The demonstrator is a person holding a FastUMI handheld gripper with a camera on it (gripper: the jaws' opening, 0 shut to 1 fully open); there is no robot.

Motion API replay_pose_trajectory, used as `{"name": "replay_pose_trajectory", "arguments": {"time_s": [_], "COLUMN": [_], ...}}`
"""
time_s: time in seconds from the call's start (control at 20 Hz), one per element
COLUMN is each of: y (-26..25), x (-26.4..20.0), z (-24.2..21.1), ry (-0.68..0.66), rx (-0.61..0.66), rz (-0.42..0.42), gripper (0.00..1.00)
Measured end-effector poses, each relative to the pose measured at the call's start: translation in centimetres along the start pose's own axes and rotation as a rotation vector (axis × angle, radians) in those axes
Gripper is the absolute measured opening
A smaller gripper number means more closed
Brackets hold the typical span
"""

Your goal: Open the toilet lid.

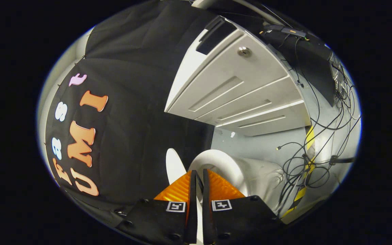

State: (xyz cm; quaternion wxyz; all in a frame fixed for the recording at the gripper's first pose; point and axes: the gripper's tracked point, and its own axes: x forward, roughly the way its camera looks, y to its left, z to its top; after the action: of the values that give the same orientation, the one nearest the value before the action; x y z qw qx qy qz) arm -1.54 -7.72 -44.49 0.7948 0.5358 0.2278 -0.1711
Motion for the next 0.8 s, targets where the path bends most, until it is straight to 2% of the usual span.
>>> {"name": "replay_pose_trajectory", "arguments": {"time_s": [0.2, 0.3, 0.65, 0.8], "y": [3.1, 4.6, 10.8, 14.1], "x": [-1.1, -1.0, -3.5, -5.1], "z": [0.0, 0.3, -1.8, -3.7], "ry": [-0.037, -0.074, -0.113, -0.124], "rx": [-0.042, -0.113, -0.234, -0.340], "rz": [0.011, 0.005, 0.035, 0.043], "gripper": [0.14, 0.14, 0.14, 0.14]}}
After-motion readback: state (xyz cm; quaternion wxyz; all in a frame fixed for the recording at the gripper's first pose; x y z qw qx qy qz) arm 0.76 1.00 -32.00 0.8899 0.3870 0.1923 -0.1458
